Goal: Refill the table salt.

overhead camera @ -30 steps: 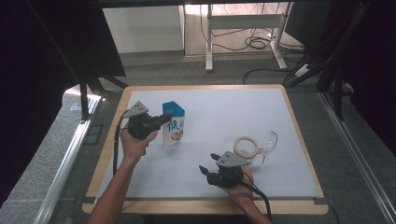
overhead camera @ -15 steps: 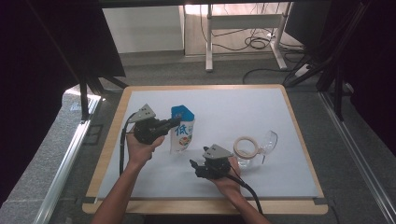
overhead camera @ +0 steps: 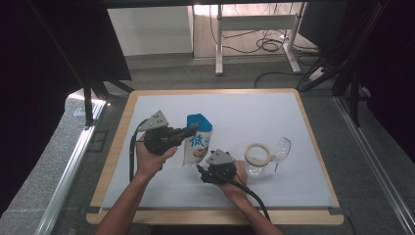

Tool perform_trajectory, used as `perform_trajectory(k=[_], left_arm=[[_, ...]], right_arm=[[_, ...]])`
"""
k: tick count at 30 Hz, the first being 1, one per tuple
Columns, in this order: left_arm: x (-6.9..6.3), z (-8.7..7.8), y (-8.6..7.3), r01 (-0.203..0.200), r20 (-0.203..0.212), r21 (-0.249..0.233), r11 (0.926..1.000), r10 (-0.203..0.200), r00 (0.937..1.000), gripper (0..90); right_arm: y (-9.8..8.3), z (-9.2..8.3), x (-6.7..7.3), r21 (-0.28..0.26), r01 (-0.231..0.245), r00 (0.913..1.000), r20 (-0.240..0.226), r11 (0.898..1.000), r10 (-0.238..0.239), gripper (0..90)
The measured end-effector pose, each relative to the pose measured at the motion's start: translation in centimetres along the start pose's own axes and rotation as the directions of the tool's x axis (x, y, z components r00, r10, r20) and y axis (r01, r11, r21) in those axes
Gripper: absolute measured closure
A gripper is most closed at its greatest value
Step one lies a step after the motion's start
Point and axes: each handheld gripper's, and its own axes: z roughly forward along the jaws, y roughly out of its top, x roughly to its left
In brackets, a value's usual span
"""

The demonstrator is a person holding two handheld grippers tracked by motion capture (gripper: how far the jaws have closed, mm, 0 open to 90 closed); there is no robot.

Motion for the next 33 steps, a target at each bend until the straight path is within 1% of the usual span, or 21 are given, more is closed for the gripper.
perform_trajectory(k=[1,2,3,5,8,10,11,13,14,16,20,22,26,28,30,33], left_arm=[[-0.1,0.0,0.1,0.000,0.005,0.001,1.0000,0.000,1.0000,90.0],[-0.2,0.1,0.2,-0.004,0.007,0.003,1.0000,0.004,1.0000,90.0],[-0.3,0.1,0.2,-0.007,0.005,0.007,0.9999,0.007,1.0000,90.0],[-0.5,0.3,0.4,-0.009,0.014,0.010,0.9999,0.009,0.9999,90.0],[-0.8,0.5,0.6,-0.019,0.020,0.013,0.9997,0.019,0.9996,90.0],[-0.9,0.7,0.7,-0.022,0.021,0.015,0.9996,0.021,0.9995,90.0],[-0.8,0.8,0.7,-0.021,0.023,0.017,0.9996,0.020,0.9995,90.0],[-0.8,1.1,0.7,-0.018,0.027,0.021,0.9996,0.018,0.9995,90.0],[-0.7,1.2,0.7,-0.014,0.036,0.023,0.9996,0.013,0.9993,90.0],[-0.8,1.5,0.8,-0.013,0.034,0.027,0.9996,0.012,0.9993,90.0],[-0.8,2.2,0.9,-0.013,0.050,0.038,0.9992,0.011,0.9987,90.0],[-0.8,2.5,1.0,-0.014,0.059,0.044,0.9989,0.011,0.9982,90.0],[-1.0,3.0,1.2,-0.026,0.091,0.056,0.9981,0.021,0.9956,90.0],[-1.1,3.2,1.3,-0.028,0.103,0.060,0.9978,0.022,0.9944,90.0],[-1.1,3.4,1.3,-0.026,0.118,0.060,0.9978,0.019,0.9929,90.0],[-1.3,3.6,1.3,-0.030,0.132,0.060,0.9978,0.021,0.9910,90.0]], right_arm=[[0.1,-0.1,0.1,-0.003,0.010,0.9999,0.007,1.000,-0.010,28.7],[0.2,-0.1,0.2,-0.013,0.007,1.0000,0.003,1.000,-0.007,28.7],[0.3,-0.1,0.2,-0.015,0.015,0.9999,0.005,1.000,-0.015,28.7],[0.5,0.0,0.2,-0.016,0.024,0.9996,0.017,1.000,-0.024,28.7],[0.8,0.3,0.1,-0.018,0.030,0.9994,0.015,0.999,-0.030,28.7],[0.8,0.6,0.1,-0.030,0.035,0.9994,0.002,0.999,-0.035,28.7],[0.9,0.7,0.2,-0.046,0.035,0.9993,-0.016,0.998,-0.035,28.9],[1.0,0.6,0.3,-0.068,0.054,0.9980,-0.030,0.996,-0.056,33.3],[1.0,0.5,0.4,-0.077,0.064,0.9972,-0.034,0.995,-0.067,34.7],[1.1,0.5,0.5,-0.077,0.068,0.9965,-0.043,0.995,-0.072,36.5],[0.9,0.3,0.2,-0.064,0.059,0.9971,-0.044,0.996,-0.062,39.1],[0.7,0.1,0.1,-0.064,0.043,0.9975,-0.053,0.997,-0.046,40.5],[0.3,-0.4,0.0,-0.064,0.021,0.9976,-0.064,0.998,-0.025,42.7],[0.1,-0.8,0.0,-0.065,0.012,0.9961,-0.086,0.998,-0.018,42.8],[-0.2,-1.1,-0.1,-0.064,0.016,0.9953,-0.094,0.998,-0.022,43.4],[-0.5,-1.8,-0.1,-0.062,0.022,0.9961,-0.084,0.998,-0.027,45.4]])
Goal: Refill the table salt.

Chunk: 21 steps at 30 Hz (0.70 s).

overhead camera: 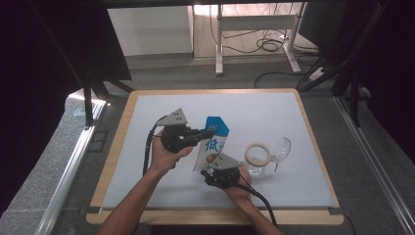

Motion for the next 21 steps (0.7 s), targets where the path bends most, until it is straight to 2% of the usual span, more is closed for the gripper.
perform_trajectory(k=[7,10,14,21], left_arm=[[0.1,0.2,0.0,0.004,0.021,0.008,1.0000,-0.005,0.9998,90.0],[0.2,0.5,-0.1,0.022,0.048,0.005,0.9997,-0.022,0.9986,90.0],[0.0,1.0,0.0,0.008,0.063,0.016,0.9998,-0.009,0.9980,90.0],[0.1,1.6,0.1,0.011,0.077,0.025,0.9996,-0.013,0.9970,90.0]], right_arm=[[-0.5,-1.2,0.3,-0.004,0.013,0.9996,0.025,1.000,-0.013,53.0],[-0.7,-1.6,0.6,-0.005,0.005,0.9998,0.020,1.000,-0.005,56.3],[-0.9,-1.9,0.8,-0.001,-0.020,0.9998,0.008,1.000,0.020,56.8],[-1.3,-2.7,1.2,0.005,-0.041,0.9985,0.036,0.999,0.040,58.4]])
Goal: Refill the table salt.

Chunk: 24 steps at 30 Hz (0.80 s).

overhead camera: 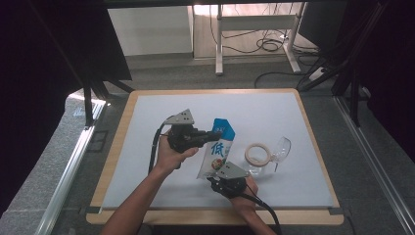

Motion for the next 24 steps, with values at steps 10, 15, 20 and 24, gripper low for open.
perform_trajectory(k=[10,15,20,24], left_arm=[[0.4,1.3,0.1,0.007,0.020,0.041,0.9991,-0.008,0.9998,90.0],[0.7,1.9,0.3,0.012,0.022,0.055,0.9984,-0.013,0.9997,90.0],[1.1,2.4,0.4,0.022,0.017,0.064,0.9977,-0.023,0.9996,90.0],[1.2,2.9,0.5,0.021,0.019,0.075,0.9970,-0.023,0.9995,90.0]], right_arm=[[-0.7,-0.3,0.2,0.011,-0.019,0.9998,0.010,1.000,0.019,61.6],[-0.9,-0.4,0.1,0.012,-0.044,0.9987,0.028,0.999,0.044,62.2],[-1.0,-0.4,-0.1,0.020,-0.052,0.9974,0.051,0.998,0.051,62.5],[-1.2,-0.4,-0.2,0.023,-0.062,0.9966,0.055,0.998,0.061,62.8]])
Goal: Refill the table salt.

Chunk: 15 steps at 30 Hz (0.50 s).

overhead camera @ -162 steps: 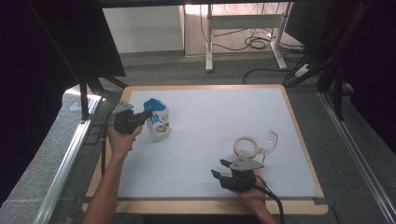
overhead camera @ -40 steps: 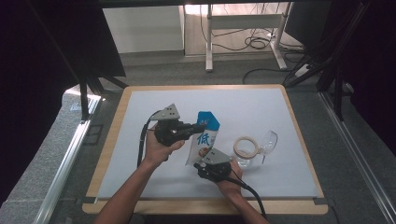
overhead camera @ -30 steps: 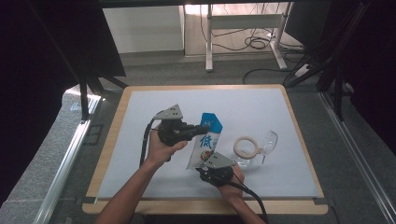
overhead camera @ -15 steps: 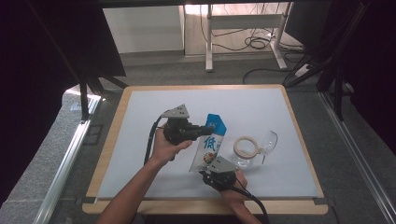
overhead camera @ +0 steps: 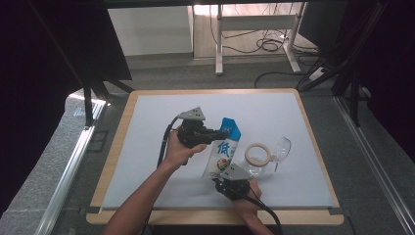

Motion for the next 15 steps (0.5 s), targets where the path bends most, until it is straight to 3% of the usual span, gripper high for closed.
perform_trajectory(k=[8,15], left_arm=[[-0.2,1.3,0.9,-0.029,0.018,0.038,0.9989,0.028,0.9994,90.0],[0.3,1.9,1.1,-0.014,0.051,0.043,0.9990,0.012,0.9986,90.0]], right_arm=[[0.0,0.0,-0.1,-0.002,-0.002,0.9998,0.019,1.000,0.002,63.2],[0.0,0.0,-0.2,-0.003,0.009,0.9993,0.036,1.000,-0.009,63.3]])
